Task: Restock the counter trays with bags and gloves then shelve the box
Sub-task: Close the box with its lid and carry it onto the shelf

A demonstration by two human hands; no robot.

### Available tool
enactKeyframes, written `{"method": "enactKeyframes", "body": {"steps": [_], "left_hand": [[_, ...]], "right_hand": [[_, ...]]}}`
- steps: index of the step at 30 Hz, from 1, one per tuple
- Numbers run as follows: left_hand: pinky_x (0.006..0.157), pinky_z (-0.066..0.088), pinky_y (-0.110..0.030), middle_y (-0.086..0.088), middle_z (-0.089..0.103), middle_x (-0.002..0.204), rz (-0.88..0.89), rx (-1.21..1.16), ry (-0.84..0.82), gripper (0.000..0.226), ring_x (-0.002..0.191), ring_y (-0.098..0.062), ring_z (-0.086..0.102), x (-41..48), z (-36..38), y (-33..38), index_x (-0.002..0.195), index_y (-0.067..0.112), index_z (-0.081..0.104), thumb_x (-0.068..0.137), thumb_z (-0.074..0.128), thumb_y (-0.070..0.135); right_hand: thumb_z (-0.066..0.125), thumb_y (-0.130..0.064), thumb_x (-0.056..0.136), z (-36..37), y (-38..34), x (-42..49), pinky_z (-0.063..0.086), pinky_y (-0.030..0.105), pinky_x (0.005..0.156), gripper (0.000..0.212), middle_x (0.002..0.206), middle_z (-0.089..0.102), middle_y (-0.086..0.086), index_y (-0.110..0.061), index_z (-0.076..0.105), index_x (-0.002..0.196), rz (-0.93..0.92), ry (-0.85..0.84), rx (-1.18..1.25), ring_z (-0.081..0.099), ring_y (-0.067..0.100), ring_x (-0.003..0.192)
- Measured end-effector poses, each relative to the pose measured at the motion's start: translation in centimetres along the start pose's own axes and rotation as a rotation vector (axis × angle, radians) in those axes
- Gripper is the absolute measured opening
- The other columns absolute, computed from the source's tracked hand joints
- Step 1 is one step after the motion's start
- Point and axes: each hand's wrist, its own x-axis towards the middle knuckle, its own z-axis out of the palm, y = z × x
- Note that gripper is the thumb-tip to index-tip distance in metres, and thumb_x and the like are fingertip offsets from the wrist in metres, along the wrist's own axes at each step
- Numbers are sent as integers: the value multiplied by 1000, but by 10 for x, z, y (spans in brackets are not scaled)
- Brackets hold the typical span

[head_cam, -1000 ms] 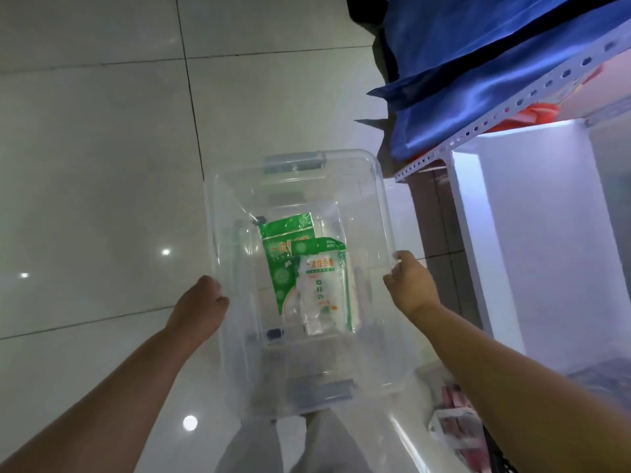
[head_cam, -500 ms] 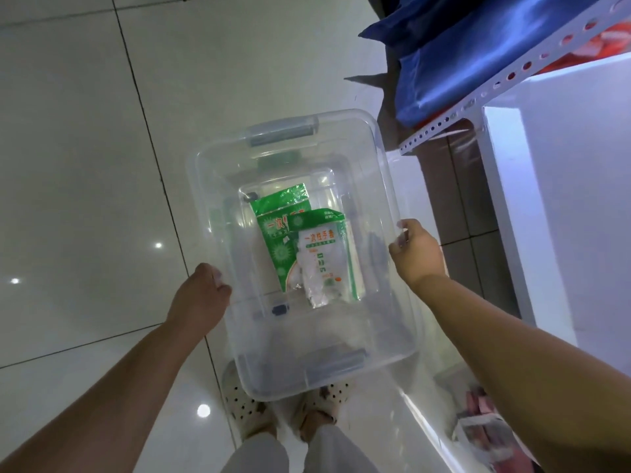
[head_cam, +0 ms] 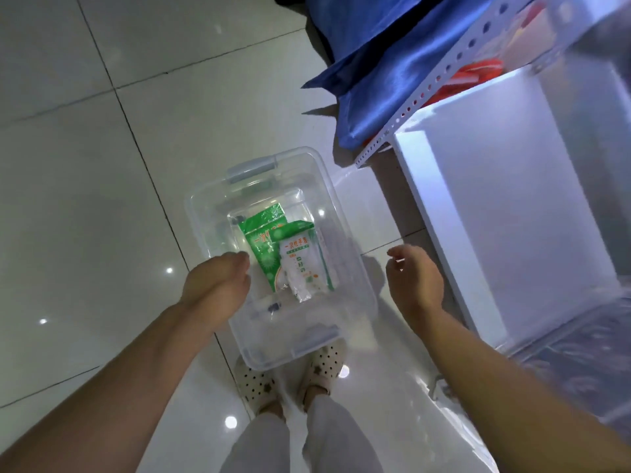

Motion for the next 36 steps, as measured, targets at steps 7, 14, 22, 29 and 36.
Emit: {"method": "enactKeyframes", "body": {"steps": [7, 14, 22, 29, 36], "left_hand": [[70, 45, -31, -9, 65, 104, 278, 198, 0, 22, 94, -30, 61, -50, -65, 111, 108, 13, 58, 90, 48, 19], [75, 47, -31, -5, 65, 110, 480, 215, -46, 22, 100, -28, 60, -83, -87, 189, 108, 17, 57, 90, 47, 23], [76, 50, -30, 1, 67, 107, 646, 293, -79, 25, 97, -23, 62, -77, -101, 162, 113, 22, 57, 91, 47, 30], [72, 45, -29, 0, 67, 105, 659, 316, -79, 24, 95, -22, 61, -58, -140, 62, 112, 23, 59, 91, 49, 31], [68, 40, -28, 0, 66, 110, 713, 386, -35, 26, 97, -23, 61, -52, -178, 11, 115, 22, 58, 92, 48, 29]], "right_hand": [[60, -10, 85, -138, 33, -86, 30, 19, 66, 12, 92, 68, 6, -11, 69, 92, 195, 283, 164, 61, 22, 81], [56, -13, 81, -194, 104, -134, 37, 35, 83, 25, 105, 63, 16, -7, 64, 103, 378, 517, 24, 53, 34, 100], [43, -19, 96, -184, 106, -123, 31, 43, 100, 52, 134, 32, 37, 10, 25, 136, 977, 483, 59, 36, 43, 119], [38, -35, 98, -158, 70, -123, 37, 45, 99, 54, 137, 41, 29, 8, 37, 131, 1080, 622, 331, 44, 41, 122], [38, -29, 99, -93, -30, -171, 40, 45, 91, 44, 116, 52, 31, 12, 49, 112, 872, 701, 294, 52, 42, 108]]}}
